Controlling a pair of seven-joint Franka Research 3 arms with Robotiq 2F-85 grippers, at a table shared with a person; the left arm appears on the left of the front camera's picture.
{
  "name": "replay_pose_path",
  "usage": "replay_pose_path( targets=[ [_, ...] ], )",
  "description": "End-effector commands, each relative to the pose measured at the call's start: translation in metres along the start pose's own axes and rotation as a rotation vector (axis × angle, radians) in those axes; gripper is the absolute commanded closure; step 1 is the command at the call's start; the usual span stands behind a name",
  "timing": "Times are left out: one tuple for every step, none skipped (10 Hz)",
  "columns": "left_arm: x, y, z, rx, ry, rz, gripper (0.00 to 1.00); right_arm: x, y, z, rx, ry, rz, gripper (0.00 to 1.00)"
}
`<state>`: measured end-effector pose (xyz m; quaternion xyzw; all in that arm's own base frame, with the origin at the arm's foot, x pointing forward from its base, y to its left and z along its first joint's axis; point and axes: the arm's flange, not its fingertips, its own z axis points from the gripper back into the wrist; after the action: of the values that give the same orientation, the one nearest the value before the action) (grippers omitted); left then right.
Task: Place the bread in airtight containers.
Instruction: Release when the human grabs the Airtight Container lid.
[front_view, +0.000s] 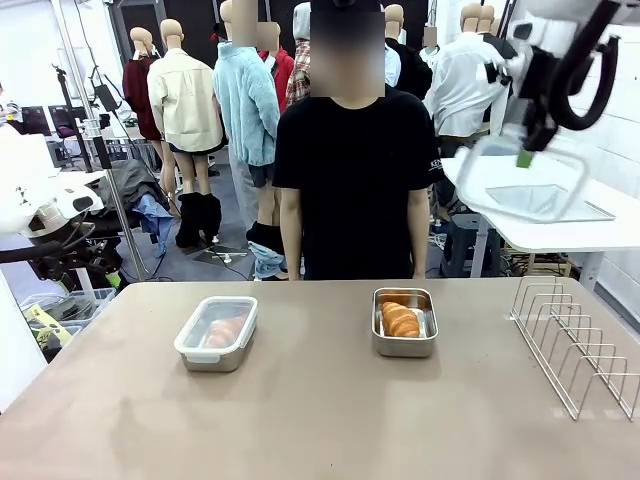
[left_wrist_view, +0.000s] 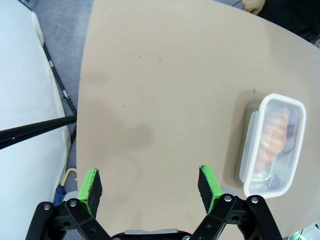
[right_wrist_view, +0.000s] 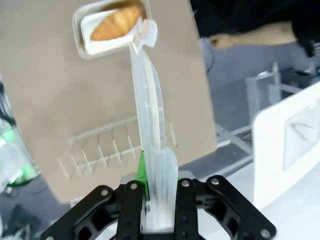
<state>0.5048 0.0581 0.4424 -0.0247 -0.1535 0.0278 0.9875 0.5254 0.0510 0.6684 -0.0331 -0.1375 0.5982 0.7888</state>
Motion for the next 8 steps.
replay_pose_path(
  targets=[
    [0.0, 0.0, 0.001, 0.023, 0.011, 0.013, 0.0, 0.025, -0.05, -0.014, -0.022, -0.066, -0.198, 1.0],
    [0.0, 0.0, 0.001, 0.023, 0.011, 0.013, 0.0, 0.04, -0.07, -0.019, 0.016, -0.104, -0.268, 1.0],
    [0.0, 0.0, 0.001, 0.023, 0.011, 0.013, 0.0, 0.056, -0.089, -0.027, 0.031, -0.126, -0.365, 1.0],
    [0.0, 0.0, 0.001, 0.023, 0.011, 0.013, 0.0, 0.068, -0.1, -0.037, 0.08, -0.127, -0.401, 1.0],
    [0.0, 0.0, 0.001, 0.023, 0.011, 0.013, 0.0, 0.077, -0.109, -0.047, 0.083, -0.102, -0.436, 1.0],
    [0.0, 0.0, 0.001, 0.023, 0.011, 0.013, 0.0, 0.083, -0.115, -0.057, 0.096, -0.084, -0.438, 1.0],
    [0.0, 0.0, 0.001, 0.023, 0.011, 0.013, 0.0, 0.087, -0.121, -0.069, 0.104, -0.058, -0.415, 1.0],
    [0.0, 0.0, 0.001, 0.023, 0.011, 0.013, 0.0, 0.091, -0.125, -0.077, 0.103, -0.021, -0.421, 1.0]
  ],
)
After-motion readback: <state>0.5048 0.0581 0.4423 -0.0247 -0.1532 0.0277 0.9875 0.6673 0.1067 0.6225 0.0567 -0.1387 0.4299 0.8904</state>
